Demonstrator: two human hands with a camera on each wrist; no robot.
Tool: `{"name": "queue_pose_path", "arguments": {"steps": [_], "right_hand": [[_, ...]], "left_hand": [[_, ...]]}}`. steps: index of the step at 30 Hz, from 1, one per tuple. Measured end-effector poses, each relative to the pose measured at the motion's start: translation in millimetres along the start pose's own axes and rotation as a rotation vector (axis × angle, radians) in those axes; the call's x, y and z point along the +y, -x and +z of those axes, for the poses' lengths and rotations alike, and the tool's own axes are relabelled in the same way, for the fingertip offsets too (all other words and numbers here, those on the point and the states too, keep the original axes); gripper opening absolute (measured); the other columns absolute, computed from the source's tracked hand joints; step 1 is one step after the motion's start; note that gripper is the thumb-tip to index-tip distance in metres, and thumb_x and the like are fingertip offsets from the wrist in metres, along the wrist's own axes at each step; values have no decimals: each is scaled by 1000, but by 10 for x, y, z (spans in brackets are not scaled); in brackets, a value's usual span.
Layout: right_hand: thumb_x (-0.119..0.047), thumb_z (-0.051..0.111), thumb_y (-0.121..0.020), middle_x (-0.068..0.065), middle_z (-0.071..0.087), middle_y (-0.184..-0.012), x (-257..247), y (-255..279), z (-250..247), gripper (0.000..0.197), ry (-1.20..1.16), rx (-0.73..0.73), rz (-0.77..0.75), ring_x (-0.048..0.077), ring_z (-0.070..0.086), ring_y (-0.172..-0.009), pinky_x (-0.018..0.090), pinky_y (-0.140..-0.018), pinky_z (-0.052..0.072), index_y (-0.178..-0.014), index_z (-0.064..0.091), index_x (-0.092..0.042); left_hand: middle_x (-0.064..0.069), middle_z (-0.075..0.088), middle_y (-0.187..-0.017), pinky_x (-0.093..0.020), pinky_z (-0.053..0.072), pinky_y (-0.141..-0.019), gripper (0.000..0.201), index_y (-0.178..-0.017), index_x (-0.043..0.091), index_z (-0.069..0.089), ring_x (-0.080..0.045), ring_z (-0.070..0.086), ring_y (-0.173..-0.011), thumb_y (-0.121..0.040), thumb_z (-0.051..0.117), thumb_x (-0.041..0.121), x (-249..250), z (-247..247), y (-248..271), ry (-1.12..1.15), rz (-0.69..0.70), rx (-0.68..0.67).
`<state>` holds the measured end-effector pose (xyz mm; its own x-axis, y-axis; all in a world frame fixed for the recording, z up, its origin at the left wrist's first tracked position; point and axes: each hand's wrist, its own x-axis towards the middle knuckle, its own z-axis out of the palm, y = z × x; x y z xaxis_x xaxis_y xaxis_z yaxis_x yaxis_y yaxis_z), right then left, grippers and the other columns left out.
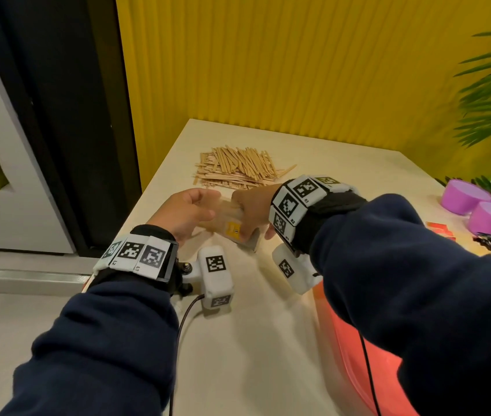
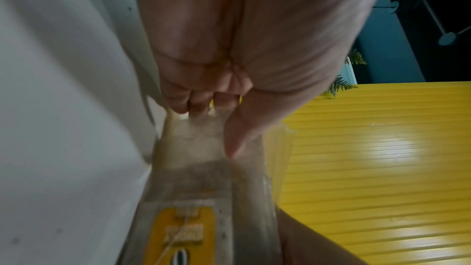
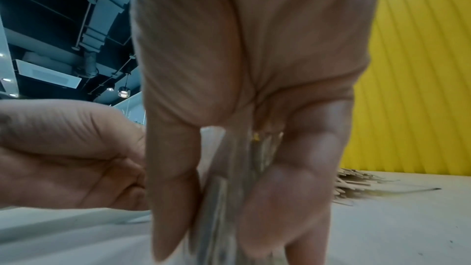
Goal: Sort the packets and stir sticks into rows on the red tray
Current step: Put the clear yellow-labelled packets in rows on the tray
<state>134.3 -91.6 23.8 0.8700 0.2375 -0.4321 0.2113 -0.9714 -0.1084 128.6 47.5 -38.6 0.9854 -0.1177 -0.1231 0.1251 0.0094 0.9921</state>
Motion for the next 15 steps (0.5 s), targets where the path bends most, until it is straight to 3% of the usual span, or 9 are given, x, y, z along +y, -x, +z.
{"name": "queue_pose_path", "arguments": {"steps": [3, 7, 9, 12, 15], "right_hand": [[-18, 76, -76, 4, 53, -105, 25, -12, -15, 60, -67, -29, 29, 21, 58, -89, 32, -75, 53, -125, 42, -16], [-17, 77, -74, 7, 60, -112, 19, -9, -29, 61, -73, -63, 36, 27, 65, -98, 40, -86, 55, -125, 45, -18], [-19, 79, -72, 10, 63, -113, 11, 8, -13, 58, -38, -85, 11, 26, 65, -96, 36, -83, 55, -122, 50, -15], [-18, 76, -75, 11, 64, -111, -7, 8, -2, 53, 35, -92, -17, 21, 60, -87, 21, -65, 48, -121, 53, -7], [-12, 72, -78, 6, 59, -98, -6, -18, -20, 47, 62, -31, -13, 16, 55, -76, 16, -57, 42, -121, 55, -5]], "left_hand": [[-8, 58, -118, -36, 49, -88, 40, -98, 20, 62, -24, 56, -104, -83, 49, -15, -7, 8, -18, -13, -1, 24], [-8, 55, -118, -42, 45, -97, 40, -93, 22, 61, -25, 54, -106, -85, 48, -14, -16, -4, -34, -34, -8, 22], [-9, 57, -117, -45, 44, -100, 36, -90, 23, 62, -28, 55, -110, -87, 48, -10, -29, -11, -48, -44, -30, 26], [-9, 60, -112, -45, 41, -103, 29, -86, 21, 63, -29, 54, -113, -90, 48, -5, -43, -19, -71, -70, -37, 46], [-10, 63, -109, -43, 41, -104, 26, -84, 17, 63, -28, 55, -113, -91, 48, -2, -46, -14, -83, -68, -45, 49]]}}
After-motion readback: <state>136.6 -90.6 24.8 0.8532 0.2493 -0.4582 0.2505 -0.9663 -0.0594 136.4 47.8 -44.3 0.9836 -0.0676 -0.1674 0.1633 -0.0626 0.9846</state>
